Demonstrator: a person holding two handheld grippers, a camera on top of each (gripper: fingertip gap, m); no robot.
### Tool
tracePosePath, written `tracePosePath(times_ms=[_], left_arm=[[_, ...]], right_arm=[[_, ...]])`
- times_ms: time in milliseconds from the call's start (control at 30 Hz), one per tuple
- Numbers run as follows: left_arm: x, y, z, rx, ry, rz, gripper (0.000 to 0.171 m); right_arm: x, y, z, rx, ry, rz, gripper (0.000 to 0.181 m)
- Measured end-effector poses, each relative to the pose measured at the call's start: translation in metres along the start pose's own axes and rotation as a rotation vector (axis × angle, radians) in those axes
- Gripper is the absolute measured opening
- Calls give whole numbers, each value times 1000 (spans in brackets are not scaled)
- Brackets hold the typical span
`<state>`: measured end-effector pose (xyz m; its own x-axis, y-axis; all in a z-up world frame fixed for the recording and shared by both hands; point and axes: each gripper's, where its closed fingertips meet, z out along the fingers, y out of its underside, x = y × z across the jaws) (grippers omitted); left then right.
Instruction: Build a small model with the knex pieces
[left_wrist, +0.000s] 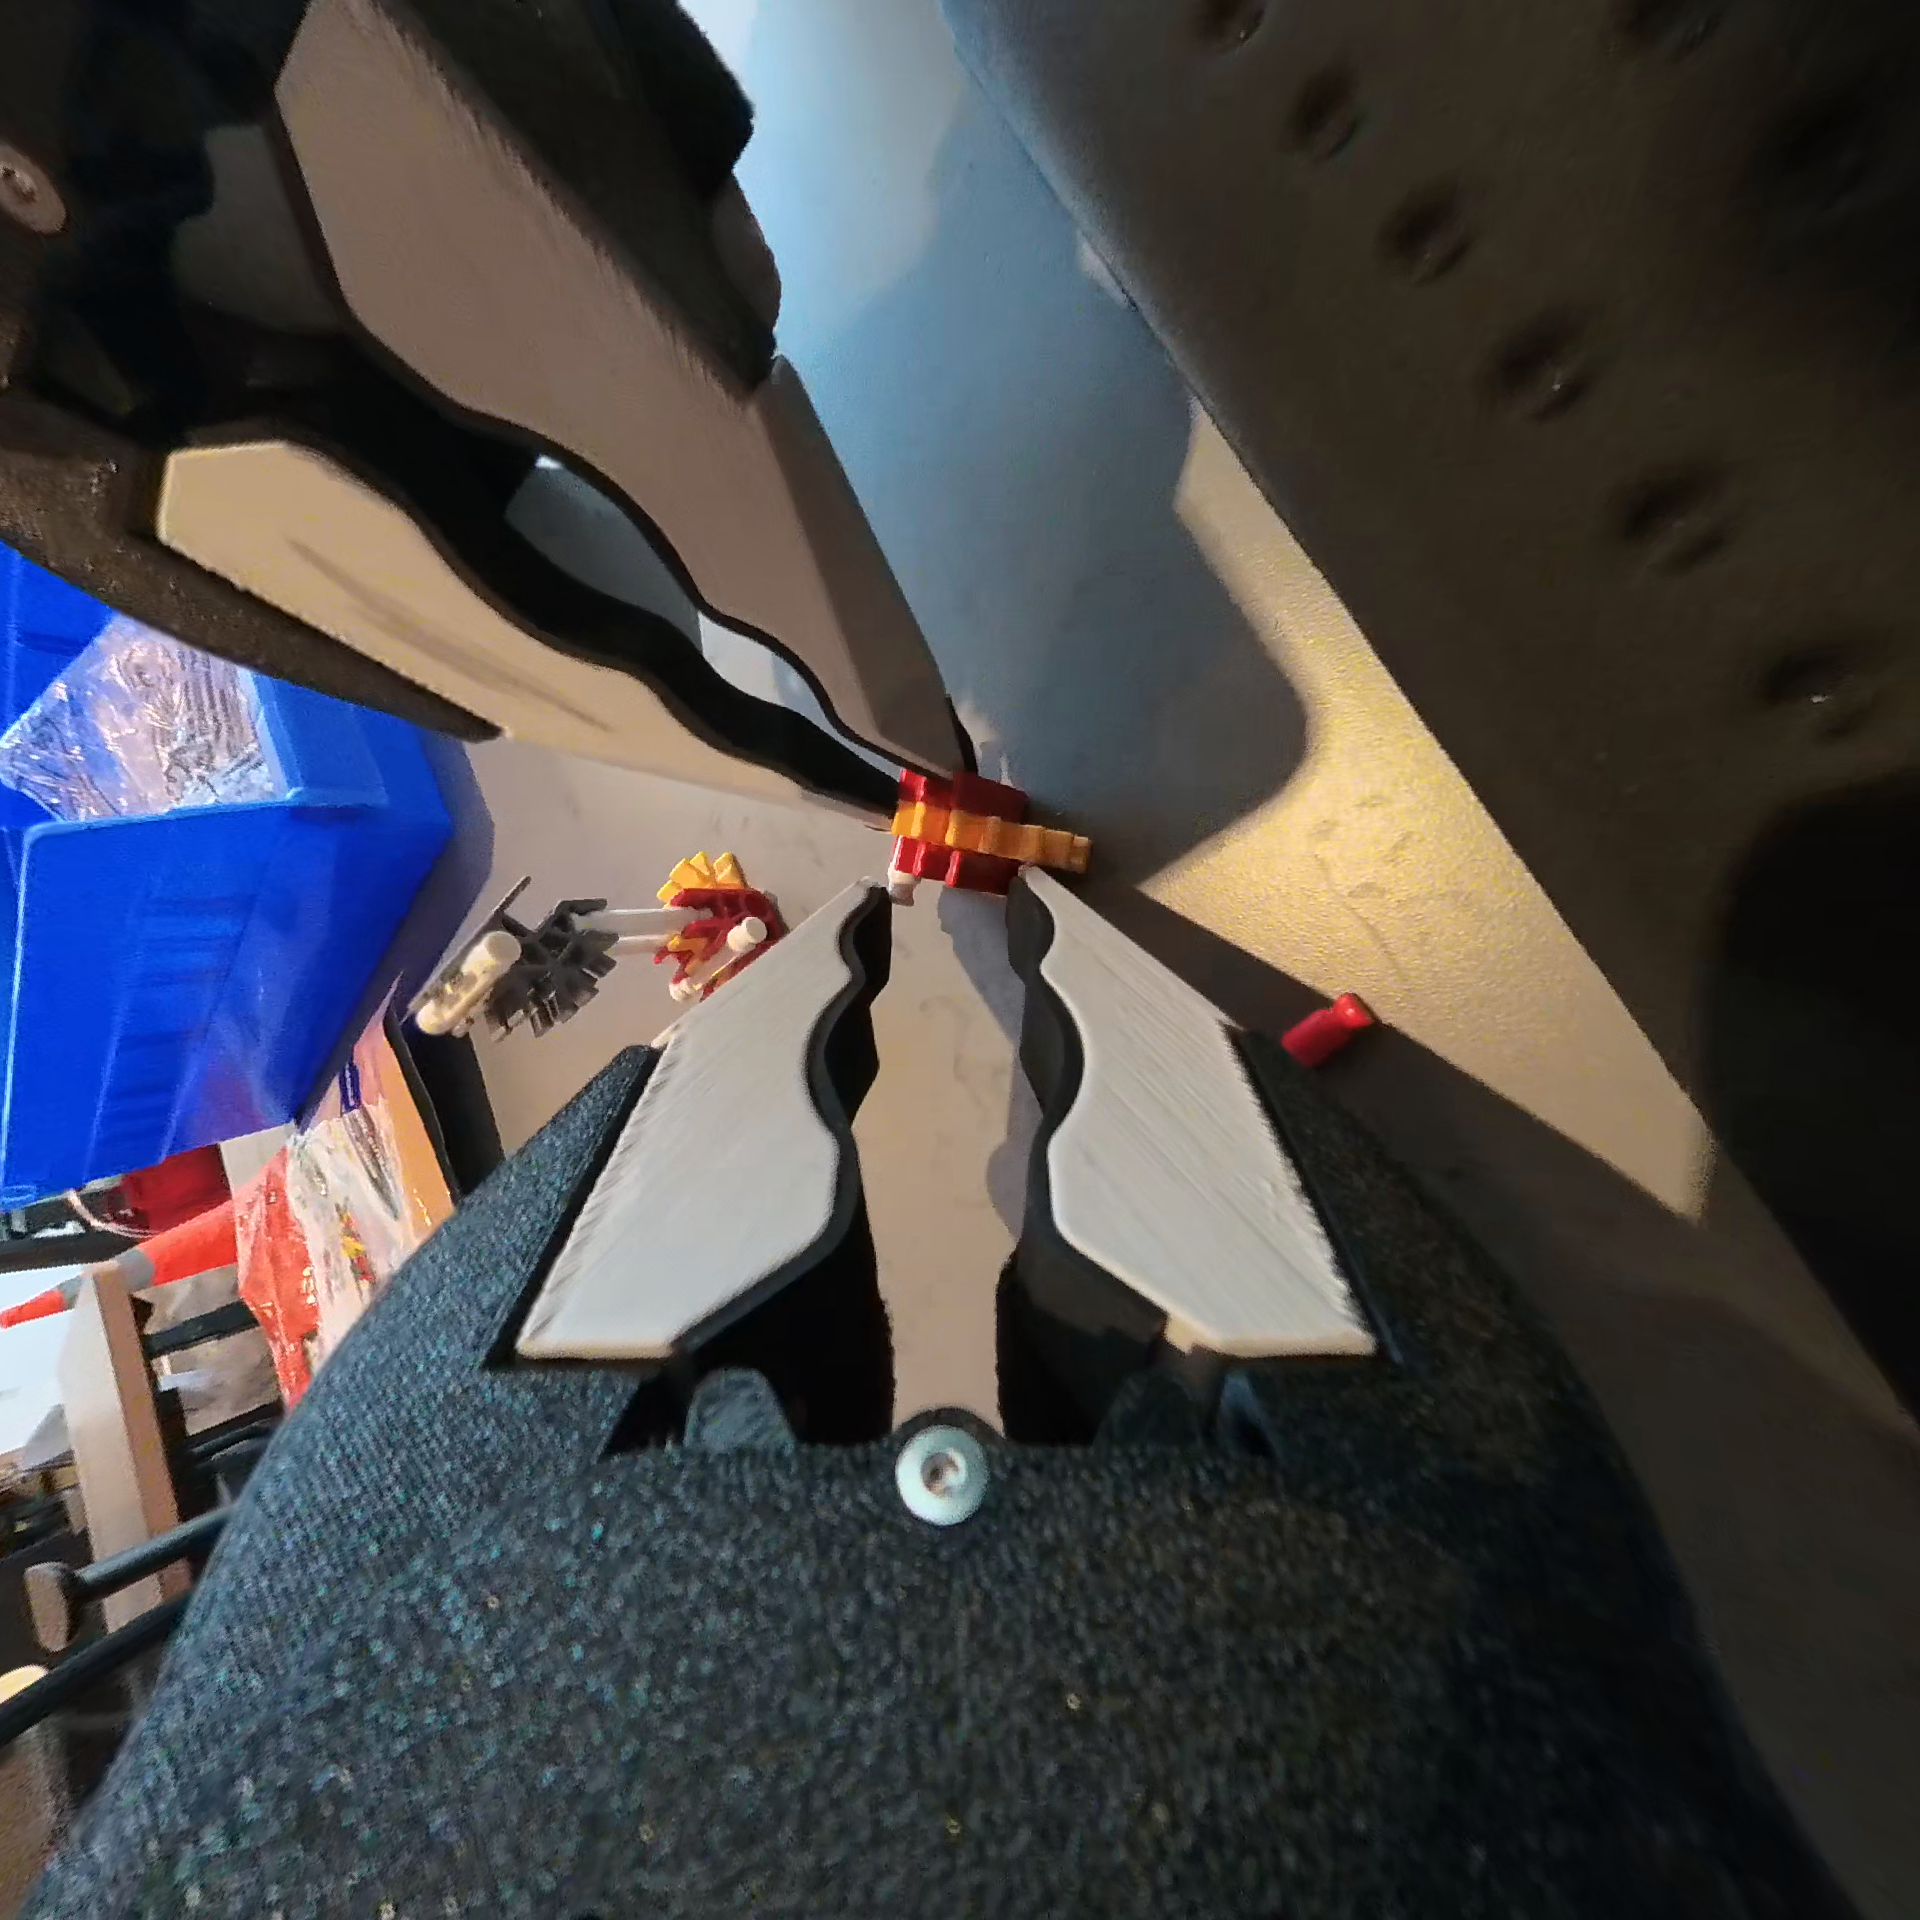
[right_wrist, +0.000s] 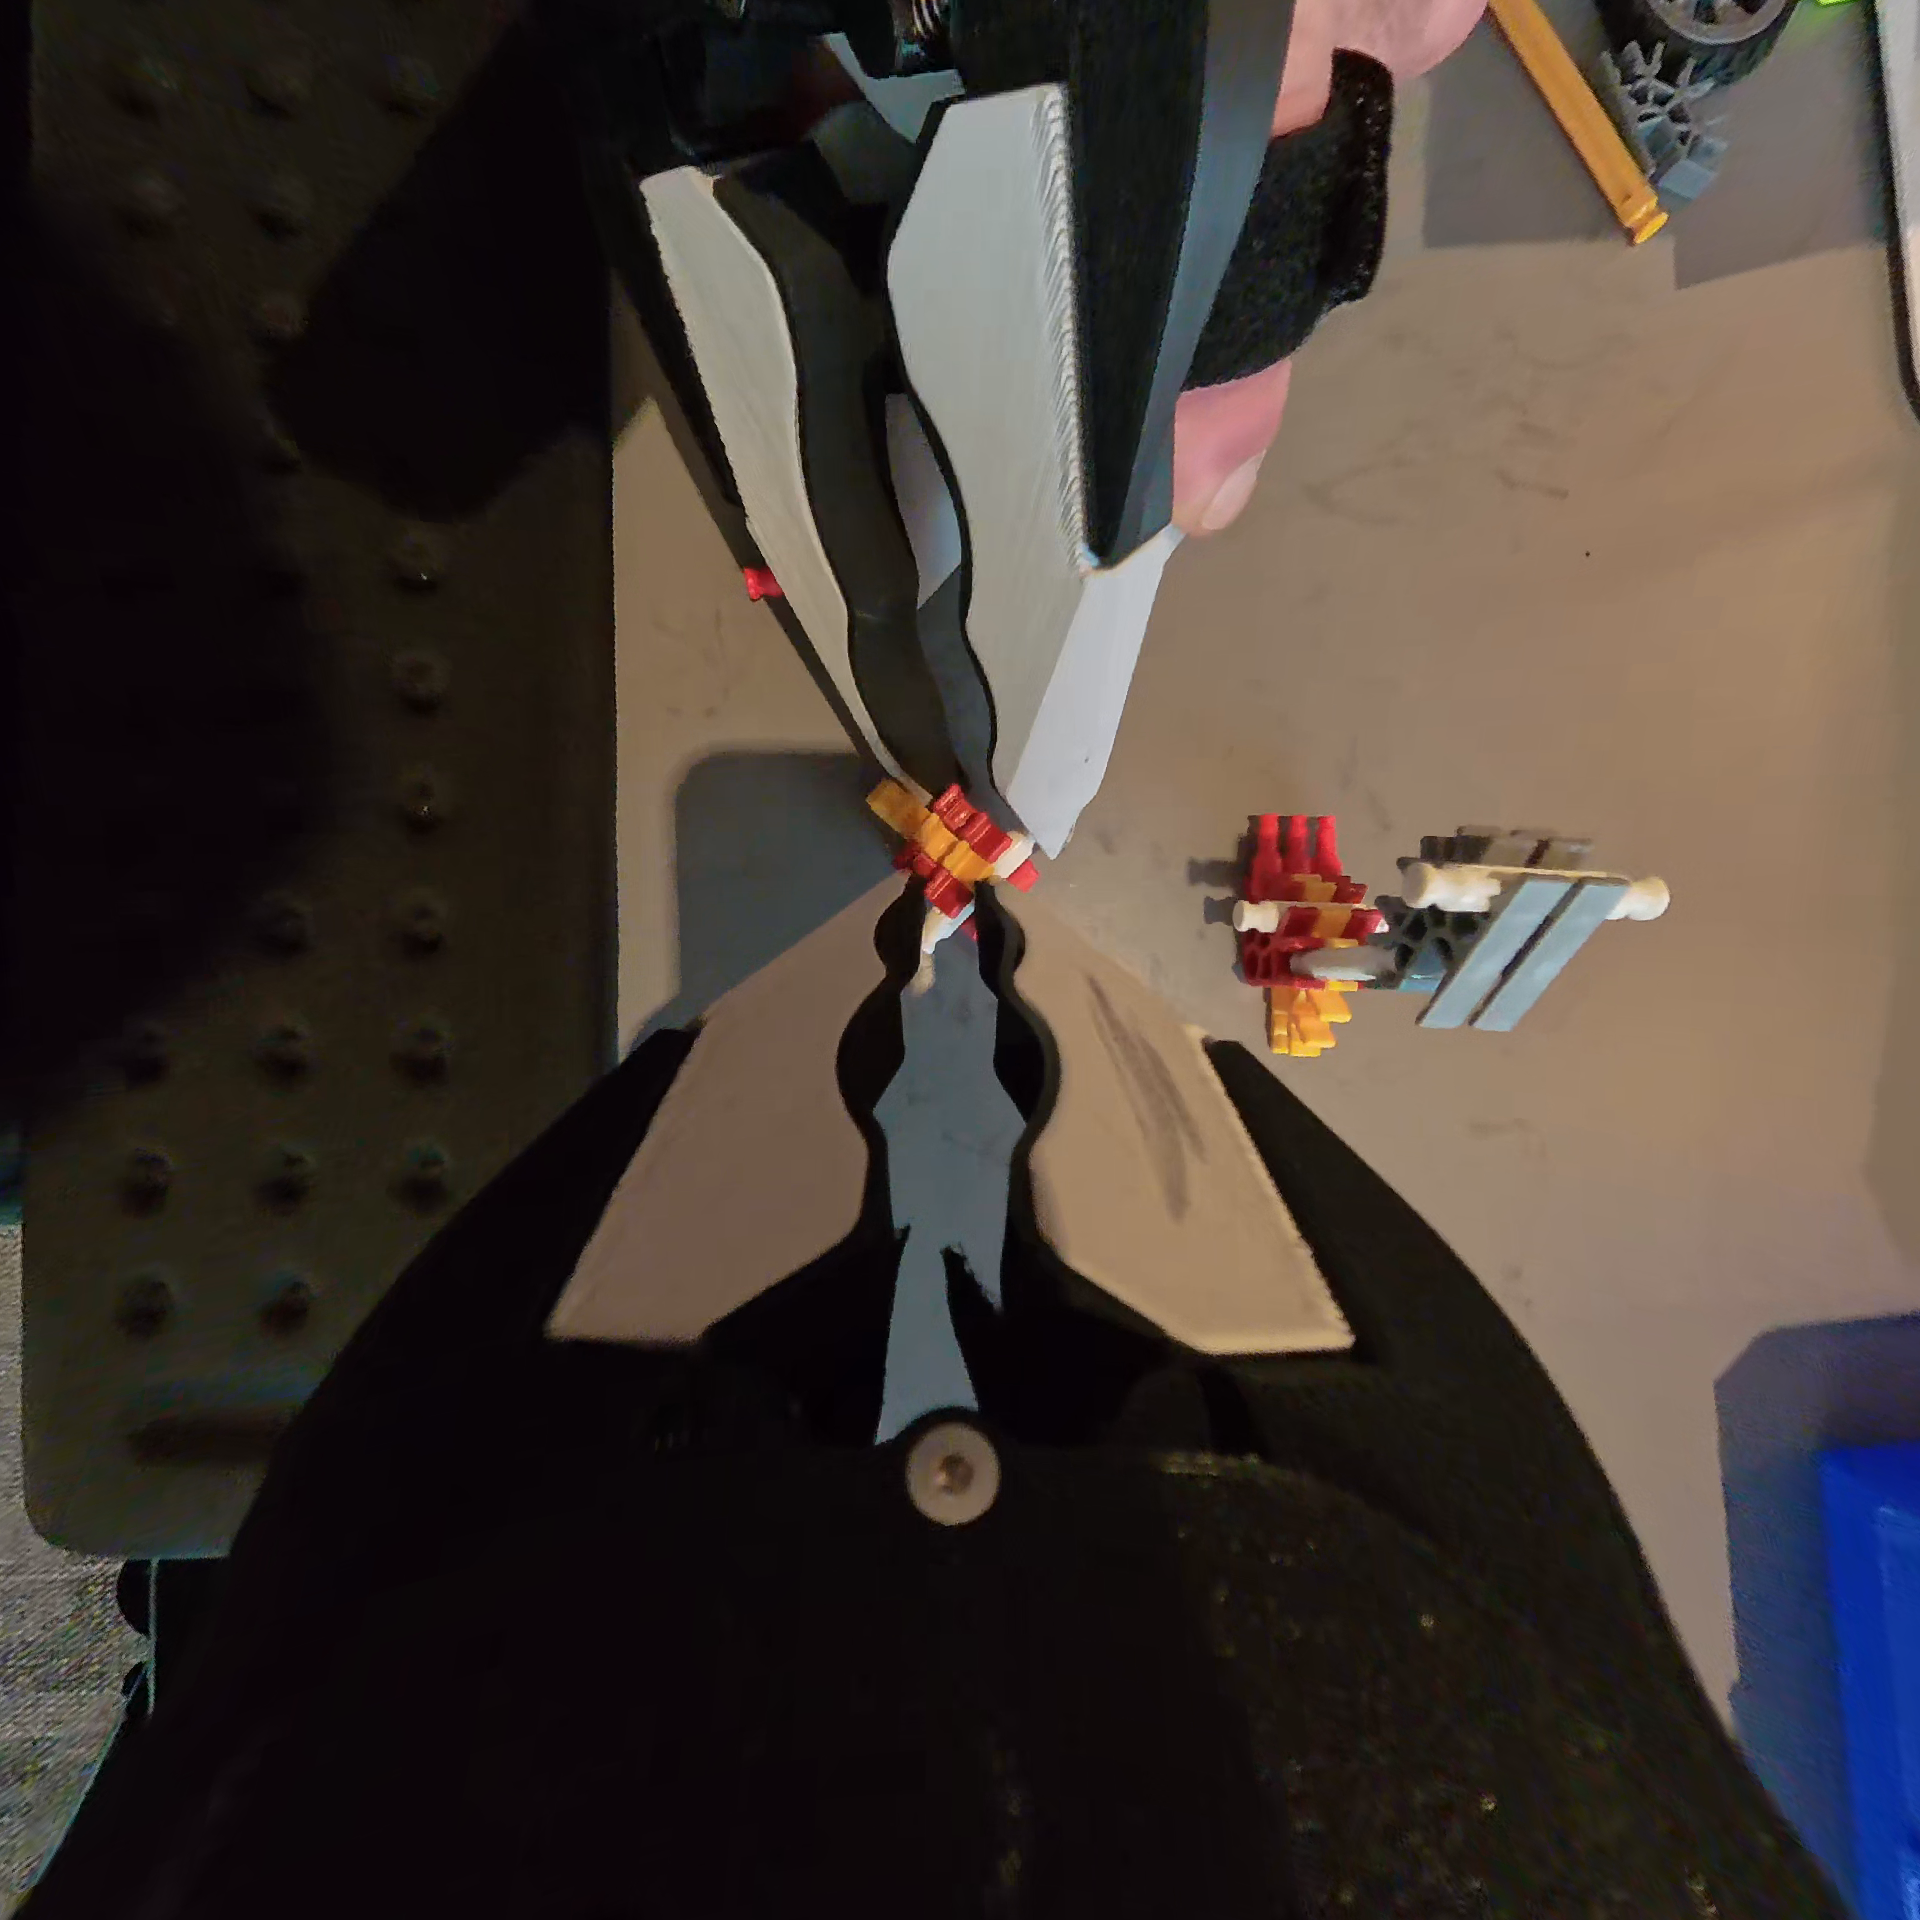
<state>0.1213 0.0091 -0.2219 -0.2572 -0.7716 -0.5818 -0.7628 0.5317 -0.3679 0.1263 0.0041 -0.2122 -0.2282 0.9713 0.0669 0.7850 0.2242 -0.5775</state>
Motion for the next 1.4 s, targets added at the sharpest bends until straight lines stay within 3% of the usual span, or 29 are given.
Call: tracePosePath(times_ms=[433, 933, 1300, 1400], left_arm=[[1, -1, 1, -22, 26, -3, 20], [4, -5, 2, 9, 47, -139, 19], [-1, -1, 0, -24, -37, -194, 29], [2, -2, 0, -41, -40, -156, 22]], right_arm=[[0, -1, 1, -40, -58, -36, 7], [-3, 0, 1, -108, -106, -75, 7], [-4, 1, 1, -72, -66, -47, 8], [-4, 1, 1, -58, -61, -36, 8]])
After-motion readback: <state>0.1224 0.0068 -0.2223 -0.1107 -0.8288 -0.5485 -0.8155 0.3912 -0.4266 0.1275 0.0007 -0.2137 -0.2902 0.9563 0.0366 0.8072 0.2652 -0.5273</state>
